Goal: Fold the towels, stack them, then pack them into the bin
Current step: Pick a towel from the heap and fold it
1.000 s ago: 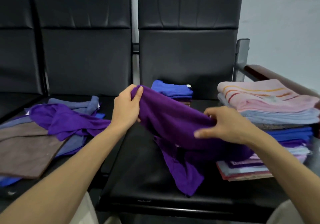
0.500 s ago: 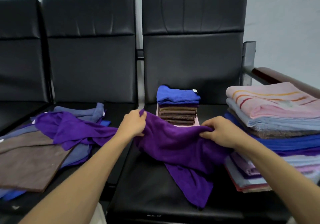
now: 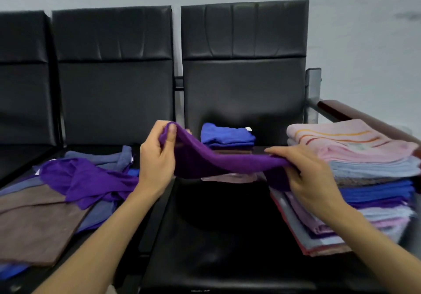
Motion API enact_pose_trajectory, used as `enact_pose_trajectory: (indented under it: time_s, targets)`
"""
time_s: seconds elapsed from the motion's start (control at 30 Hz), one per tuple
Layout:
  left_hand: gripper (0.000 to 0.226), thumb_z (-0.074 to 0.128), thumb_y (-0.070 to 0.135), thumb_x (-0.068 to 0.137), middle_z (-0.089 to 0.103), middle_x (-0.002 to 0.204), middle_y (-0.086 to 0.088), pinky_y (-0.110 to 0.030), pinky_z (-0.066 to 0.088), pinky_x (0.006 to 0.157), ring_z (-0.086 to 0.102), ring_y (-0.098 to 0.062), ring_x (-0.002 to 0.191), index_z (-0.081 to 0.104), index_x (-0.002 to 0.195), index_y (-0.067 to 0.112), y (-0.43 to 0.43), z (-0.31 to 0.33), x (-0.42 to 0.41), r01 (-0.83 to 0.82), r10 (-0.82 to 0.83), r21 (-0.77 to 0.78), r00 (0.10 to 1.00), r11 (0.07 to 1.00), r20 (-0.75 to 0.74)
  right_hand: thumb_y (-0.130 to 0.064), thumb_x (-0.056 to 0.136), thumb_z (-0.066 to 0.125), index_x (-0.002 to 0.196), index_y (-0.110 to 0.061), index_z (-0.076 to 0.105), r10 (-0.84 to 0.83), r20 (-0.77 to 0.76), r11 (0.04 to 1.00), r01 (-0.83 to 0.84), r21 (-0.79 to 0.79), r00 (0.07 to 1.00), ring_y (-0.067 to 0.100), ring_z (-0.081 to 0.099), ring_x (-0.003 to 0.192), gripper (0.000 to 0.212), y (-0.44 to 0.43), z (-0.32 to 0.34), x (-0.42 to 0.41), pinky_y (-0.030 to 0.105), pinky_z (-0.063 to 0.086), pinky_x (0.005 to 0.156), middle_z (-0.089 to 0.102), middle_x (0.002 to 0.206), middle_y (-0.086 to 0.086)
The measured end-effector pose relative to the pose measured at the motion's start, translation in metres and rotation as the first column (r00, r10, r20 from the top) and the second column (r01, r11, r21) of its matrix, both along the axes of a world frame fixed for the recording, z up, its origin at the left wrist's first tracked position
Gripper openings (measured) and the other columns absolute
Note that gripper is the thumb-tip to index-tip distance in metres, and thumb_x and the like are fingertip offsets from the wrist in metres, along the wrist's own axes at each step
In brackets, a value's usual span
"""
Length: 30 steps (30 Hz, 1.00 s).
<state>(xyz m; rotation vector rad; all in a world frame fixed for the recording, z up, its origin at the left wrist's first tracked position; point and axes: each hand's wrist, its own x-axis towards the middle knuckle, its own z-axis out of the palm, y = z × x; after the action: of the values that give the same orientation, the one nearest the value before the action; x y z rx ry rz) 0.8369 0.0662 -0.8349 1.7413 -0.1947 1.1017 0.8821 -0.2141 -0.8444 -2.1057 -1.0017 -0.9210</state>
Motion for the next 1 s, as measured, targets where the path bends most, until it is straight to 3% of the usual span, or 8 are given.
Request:
enact_pose_trajectory:
  time_s: [0.1,0.2,0.3,0.37,0.43,0.63,0.77,1.0]
  targets:
    - [0.035,0.042,0.055,0.093,0.055,0.066,-0.005,-0.039,0.045,0.064,0.051,-0.015,0.061,0.053,0.081,0.024,0.016,-0.017,-0.011,-0.021,0.074,0.256,0.977,0.966,-0.199,-0.008,0.08,0.057,0.107,-0.029,0.063,0.113,-0.249,0.955,-0.174,-0.24,0.962,0.001,0.058,0.1,0.035,-0.012,-0.012,-0.012,0.011,0.04,0.092,0.067,0.102,-0.015]
    - [0.035,0.044,0.055,0.093,0.053,0.061,0.004,-0.035,0.042,0.061,0.046,-0.006,0.058,0.052,0.077,0.024,0.025,-0.027,-0.024,0.19,0.01,0.379,0.884,0.906,-0.467,-0.021,0.092,0.056,0.1,-0.025,0.065,0.053,-0.544,0.77,-0.382,-0.512,0.837,-0.005,0.053,0.1,0.013,-0.025,-0.016,-0.025,0.012,0.037,0.091,0.065,0.091,-0.019]
    - [0.029,0.045,0.056,0.087,0.061,0.067,0.01,-0.034,0.048,0.063,0.057,-0.004,0.062,0.056,0.08,0.03,0.036,-0.038,-0.036,0.431,-0.026,0.352,0.661,0.831,-0.75,-0.031,0.091,0.062,0.094,-0.018,0.062,-0.045,-0.704,0.555,-0.569,-0.607,0.708,-0.008,0.046,0.07,0.013,-0.03,-0.019,-0.035,0.008,0.032,0.068,0.053,0.072,-0.017]
    - [0.043,0.048,0.065,0.085,0.068,0.078,-0.001,-0.045,0.054,0.068,0.067,-0.019,0.071,0.059,0.085,0.024,0.042,-0.044,-0.041,0.542,-0.008,0.312,0.507,0.78,-0.862,-0.034,0.088,0.065,0.092,-0.019,0.062,-0.06,-0.745,0.549,-0.602,-0.58,0.664,-0.004,0.046,0.069,0.017,-0.028,-0.022,-0.036,0.01,0.033,0.065,0.054,0.072,-0.016]
    - [0.048,0.05,0.064,0.084,0.068,0.083,-0.005,-0.038,0.054,0.072,0.067,-0.016,0.076,0.062,0.086,0.018,0.043,-0.046,-0.044,0.582,0.004,0.302,0.457,0.755,-0.89,-0.036,0.086,0.068,0.089,-0.021,0.063,-0.059,-0.762,0.614,-0.578,-0.537,0.645,-0.001,0.047,0.069,0.017,-0.024,-0.026,-0.034,0.015,0.035,0.065,0.058,0.074,-0.013]
    - [0.032,0.055,0.041,0.093,0.065,0.069,0.006,-0.021,0.044,0.061,0.06,0.0,0.062,0.063,0.072,0.019,0.044,-0.059,-0.03,0.368,0.116,0.393,0.589,0.843,-0.8,-0.049,0.09,0.054,0.072,-0.033,0.048,-0.1,-0.603,0.812,-0.286,-0.51,0.792,0.0,0.048,0.063,0.025,-0.001,-0.043,-0.021,0.015,0.033,0.06,0.054,0.063,-0.019]
    - [0.026,0.052,0.043,0.095,0.066,0.075,0.012,-0.026,0.048,0.072,0.064,-0.003,0.077,0.064,0.075,0.03,0.048,-0.073,-0.017,0.202,0.24,0.447,0.619,0.872,-0.747,-0.043,0.097,0.044,0.09,-0.03,0.038,-0.185,-0.355,0.81,-0.063,-0.584,0.916,0.011,0.057,0.091,0.016,0.016,-0.063,-0.015,0.027,0.04,0.071,0.062,0.095,-0.008]
    - [0.034,0.05,0.057,0.089,0.068,0.082,0.006,-0.042,0.053,0.082,0.065,-0.019,0.085,0.064,0.077,0.028,0.06,-0.106,0.015,0.011,0.361,0.42,0.494,0.907,-0.791,-0.031,0.101,0.041,0.107,-0.015,0.042,-0.425,-0.32,0.779,0.163,-0.605,0.847,0.021,0.063,0.091,0.018,0.033,-0.089,0.015,0.032,0.043,0.068,0.065,0.103,0.006]
